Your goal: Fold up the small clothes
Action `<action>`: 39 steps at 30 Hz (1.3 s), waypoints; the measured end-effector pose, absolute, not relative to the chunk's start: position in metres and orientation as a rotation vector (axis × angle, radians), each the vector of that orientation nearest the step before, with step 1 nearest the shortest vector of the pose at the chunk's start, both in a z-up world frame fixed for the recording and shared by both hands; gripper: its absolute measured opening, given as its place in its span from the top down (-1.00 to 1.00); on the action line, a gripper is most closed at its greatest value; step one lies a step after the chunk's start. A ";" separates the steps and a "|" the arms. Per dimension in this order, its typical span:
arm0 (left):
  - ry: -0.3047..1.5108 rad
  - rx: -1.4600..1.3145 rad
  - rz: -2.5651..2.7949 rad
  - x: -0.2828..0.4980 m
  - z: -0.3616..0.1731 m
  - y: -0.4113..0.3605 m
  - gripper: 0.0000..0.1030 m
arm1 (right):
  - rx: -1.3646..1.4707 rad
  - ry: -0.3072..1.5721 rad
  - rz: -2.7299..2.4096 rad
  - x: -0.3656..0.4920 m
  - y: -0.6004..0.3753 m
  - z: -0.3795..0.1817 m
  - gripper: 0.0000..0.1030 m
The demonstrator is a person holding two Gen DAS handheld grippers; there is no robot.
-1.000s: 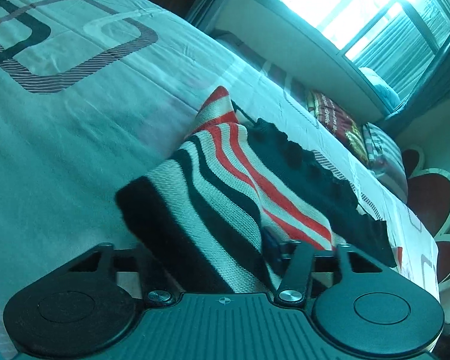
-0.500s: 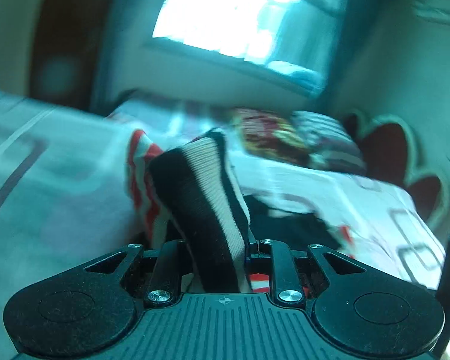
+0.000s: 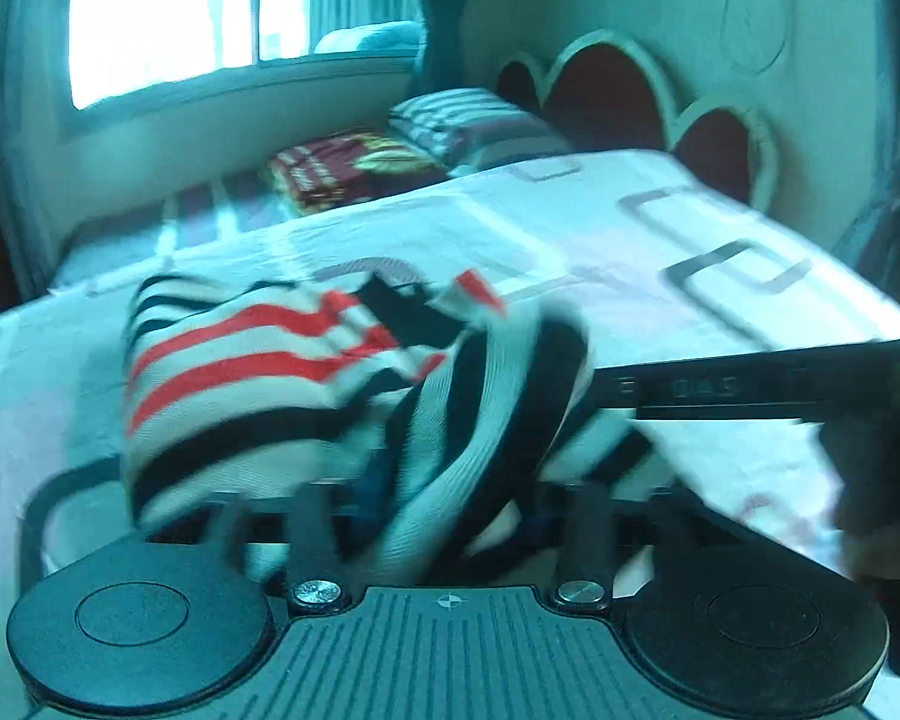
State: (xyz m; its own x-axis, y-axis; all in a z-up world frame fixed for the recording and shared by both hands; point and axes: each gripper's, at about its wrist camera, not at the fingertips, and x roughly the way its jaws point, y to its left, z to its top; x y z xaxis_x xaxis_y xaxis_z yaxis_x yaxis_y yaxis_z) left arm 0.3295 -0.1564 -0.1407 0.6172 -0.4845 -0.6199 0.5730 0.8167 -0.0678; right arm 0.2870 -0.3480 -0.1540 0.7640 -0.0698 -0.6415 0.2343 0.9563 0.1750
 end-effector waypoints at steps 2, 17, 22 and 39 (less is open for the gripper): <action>0.651 0.139 -0.644 0.315 -0.130 -0.156 -0.28 | 0.280 0.668 -0.162 0.286 -0.354 -0.149 -0.27; 0.710 0.008 -0.295 0.371 -0.135 -0.059 -0.30 | 0.505 0.820 0.082 0.343 -0.325 -0.151 -0.78; 0.724 0.009 -0.259 0.388 -0.159 -0.063 -0.30 | 0.443 0.876 0.135 0.358 -0.299 -0.164 -0.37; 0.686 0.035 -0.321 0.388 -0.148 -0.101 -0.30 | 0.379 0.689 -0.011 0.307 -0.356 -0.131 0.51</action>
